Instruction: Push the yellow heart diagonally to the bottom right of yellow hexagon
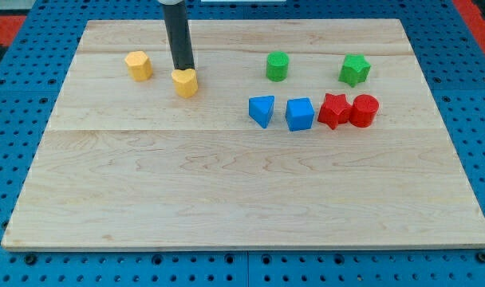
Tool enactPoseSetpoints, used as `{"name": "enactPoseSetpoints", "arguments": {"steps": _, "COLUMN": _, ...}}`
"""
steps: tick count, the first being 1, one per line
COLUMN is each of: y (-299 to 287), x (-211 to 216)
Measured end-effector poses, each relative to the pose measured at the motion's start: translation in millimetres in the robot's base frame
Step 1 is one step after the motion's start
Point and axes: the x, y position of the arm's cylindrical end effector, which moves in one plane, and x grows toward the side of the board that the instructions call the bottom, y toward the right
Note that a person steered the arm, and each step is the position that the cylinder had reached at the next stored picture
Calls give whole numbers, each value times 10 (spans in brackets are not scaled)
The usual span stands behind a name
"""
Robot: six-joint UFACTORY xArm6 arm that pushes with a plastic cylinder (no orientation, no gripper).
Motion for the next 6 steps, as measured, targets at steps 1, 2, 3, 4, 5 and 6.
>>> {"name": "enactPoseSetpoints", "arguments": {"steps": 1, "y": 174, "x": 39}}
{"name": "enactPoseSetpoints", "arguments": {"steps": 2, "y": 224, "x": 129}}
{"name": "enactPoseSetpoints", "arguments": {"steps": 3, "y": -415, "x": 315}}
{"name": "enactPoseSetpoints", "arguments": {"steps": 4, "y": -869, "x": 367}}
{"name": "enactPoseSetpoints", "arguments": {"steps": 5, "y": -563, "x": 283}}
{"name": "enactPoseSetpoints", "arguments": {"steps": 6, "y": 15, "x": 175}}
